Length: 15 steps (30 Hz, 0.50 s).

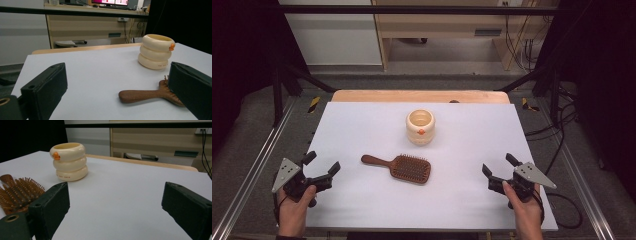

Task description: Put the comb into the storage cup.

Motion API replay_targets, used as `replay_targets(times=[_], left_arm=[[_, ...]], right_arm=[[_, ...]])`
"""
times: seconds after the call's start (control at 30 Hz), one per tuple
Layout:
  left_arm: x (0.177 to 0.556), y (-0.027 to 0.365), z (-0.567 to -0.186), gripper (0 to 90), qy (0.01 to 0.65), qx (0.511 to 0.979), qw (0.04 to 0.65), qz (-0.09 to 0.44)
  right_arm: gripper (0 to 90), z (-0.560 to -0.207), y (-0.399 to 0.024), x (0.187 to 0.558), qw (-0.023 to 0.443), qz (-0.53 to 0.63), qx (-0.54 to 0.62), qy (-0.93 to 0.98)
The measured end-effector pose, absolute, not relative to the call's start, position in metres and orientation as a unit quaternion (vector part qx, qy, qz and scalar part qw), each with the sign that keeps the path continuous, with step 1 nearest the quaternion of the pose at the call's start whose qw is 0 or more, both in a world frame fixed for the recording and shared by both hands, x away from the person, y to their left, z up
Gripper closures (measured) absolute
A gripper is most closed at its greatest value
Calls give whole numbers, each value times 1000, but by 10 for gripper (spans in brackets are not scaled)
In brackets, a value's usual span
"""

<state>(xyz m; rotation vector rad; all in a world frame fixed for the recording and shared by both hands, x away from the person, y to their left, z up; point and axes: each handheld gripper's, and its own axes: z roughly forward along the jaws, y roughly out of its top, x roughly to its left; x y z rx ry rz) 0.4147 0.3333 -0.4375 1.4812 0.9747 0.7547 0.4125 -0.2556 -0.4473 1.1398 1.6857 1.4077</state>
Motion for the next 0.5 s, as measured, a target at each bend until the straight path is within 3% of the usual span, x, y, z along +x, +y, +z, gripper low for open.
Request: replay_targets(times=[0.5], left_arm=[[414,331,-438,25,414,634,569,321]], right_arm=[[67,-449,-254,413,318,534,444,646]])
